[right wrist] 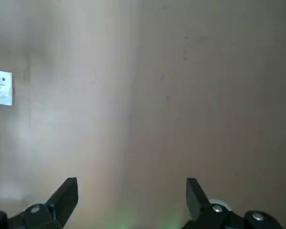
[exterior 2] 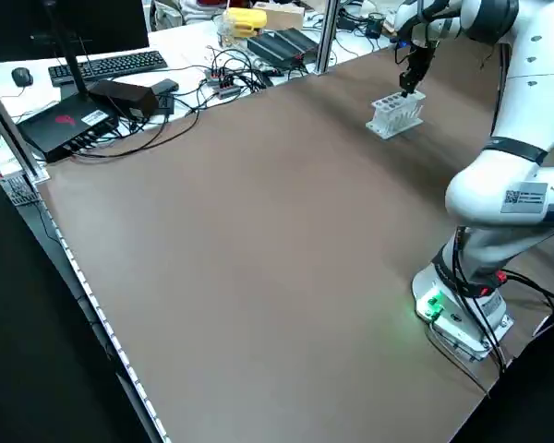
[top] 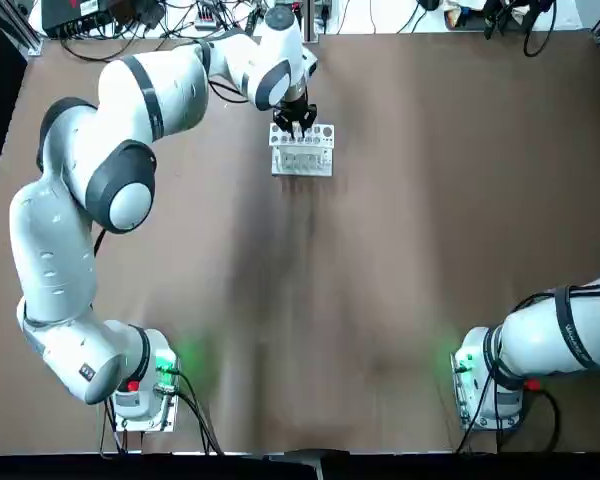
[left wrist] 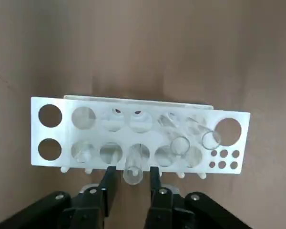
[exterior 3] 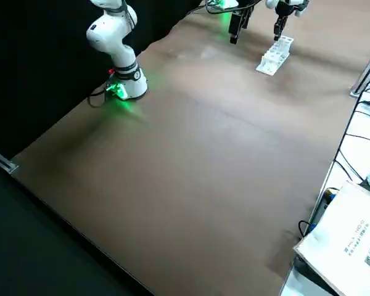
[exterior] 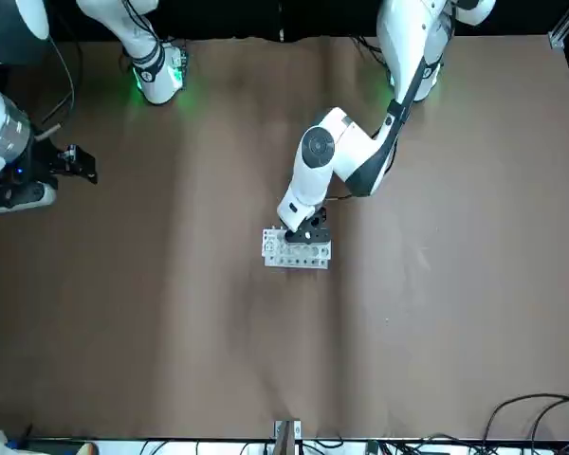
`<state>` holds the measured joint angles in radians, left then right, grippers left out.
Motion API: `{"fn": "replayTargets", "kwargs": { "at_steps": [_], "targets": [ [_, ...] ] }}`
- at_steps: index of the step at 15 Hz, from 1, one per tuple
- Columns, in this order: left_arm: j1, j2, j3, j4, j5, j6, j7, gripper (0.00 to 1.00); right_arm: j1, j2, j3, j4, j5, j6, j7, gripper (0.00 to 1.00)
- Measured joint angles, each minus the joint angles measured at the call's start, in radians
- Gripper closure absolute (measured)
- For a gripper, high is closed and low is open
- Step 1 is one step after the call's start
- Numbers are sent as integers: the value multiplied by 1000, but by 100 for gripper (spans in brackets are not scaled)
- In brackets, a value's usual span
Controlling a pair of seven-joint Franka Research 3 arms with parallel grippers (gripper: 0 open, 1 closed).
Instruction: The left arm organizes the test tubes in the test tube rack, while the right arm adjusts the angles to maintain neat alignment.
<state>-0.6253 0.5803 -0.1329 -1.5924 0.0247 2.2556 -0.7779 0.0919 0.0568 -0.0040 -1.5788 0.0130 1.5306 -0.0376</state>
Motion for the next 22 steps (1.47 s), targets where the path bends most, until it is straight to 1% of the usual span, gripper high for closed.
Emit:
{"fn": "replayTargets", "kwargs": {
  "at_steps": [2, 6, 8, 9, 14, 18, 19, 22],
  "targets": [
    [-2, 0, 0, 0, 1, 0, 0, 64, 9, 0, 3, 0, 1, 4, 0, 0],
    [-4, 1, -1, 0, 1, 0, 0, 65, -13, 0, -5, 1, 17, 4, 0, 0],
    [-4, 2, -1, 0, 1, 0, -1, 66, -17, 0, 0, 8, 26, 5, -3, 0],
    [-4, 2, -1, 0, 1, 0, -1, 68, -16, 0, 4, 14, 26, 5, -2, 0],
    [-4, 4, -1, 0, 1, 0, -1, 70, -17, -1, 5, 29, 54, 6, -2, 0],
    [-4, 5, -1, 0, 1, 0, -1, 71, -18, -1, 5, 31, 57, 8, -3, 0],
    [-4, 5, -1, 0, 1, 0, -1, 74, -17, -1, 6, 31, 57, 9, -3, 0],
    [-4, 5, -1, 0, 1, 0, -1, 74, -16, -1, 7, 47, 57, 10, -3, 0]
  ]
}}
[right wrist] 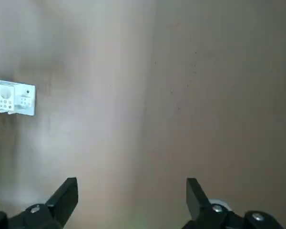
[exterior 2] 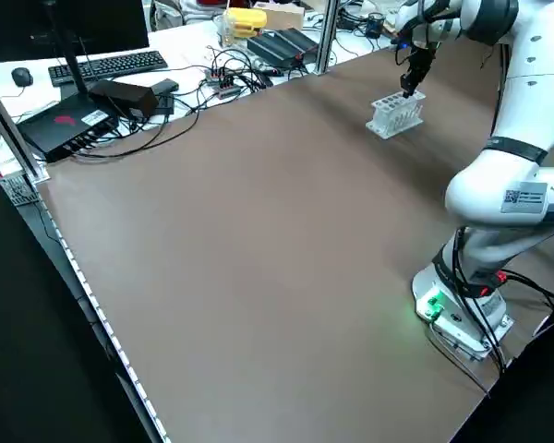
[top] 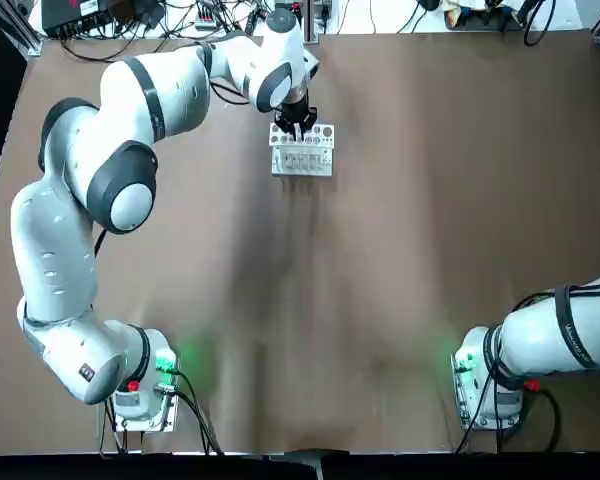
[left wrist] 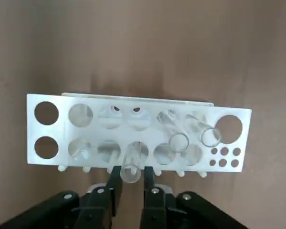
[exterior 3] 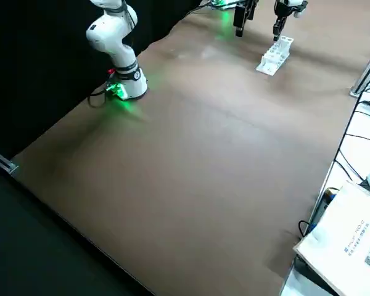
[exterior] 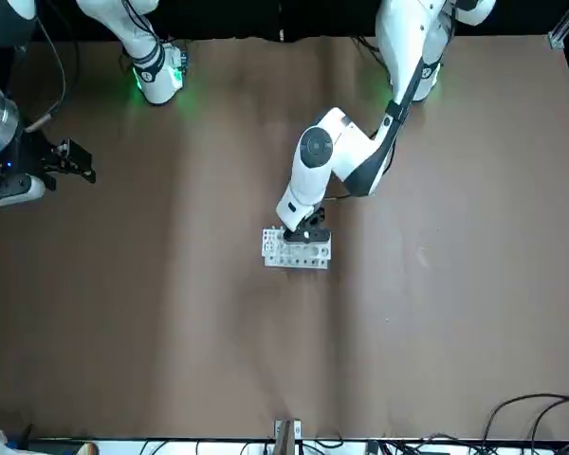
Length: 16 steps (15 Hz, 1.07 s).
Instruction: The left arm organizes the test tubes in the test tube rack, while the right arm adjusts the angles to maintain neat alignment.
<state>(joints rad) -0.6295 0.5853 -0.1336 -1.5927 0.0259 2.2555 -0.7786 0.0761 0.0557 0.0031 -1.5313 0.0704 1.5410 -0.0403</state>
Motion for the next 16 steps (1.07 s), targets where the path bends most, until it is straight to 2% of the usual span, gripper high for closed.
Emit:
{"fn": "replayTargets", "kwargs": {
  "at_steps": [16],
  "targets": [
    [0, 0, 0, 0, 1, 0, 0, 77, 2, 0, 2, 20, 2, 12, 0, 0]
  ]
}}
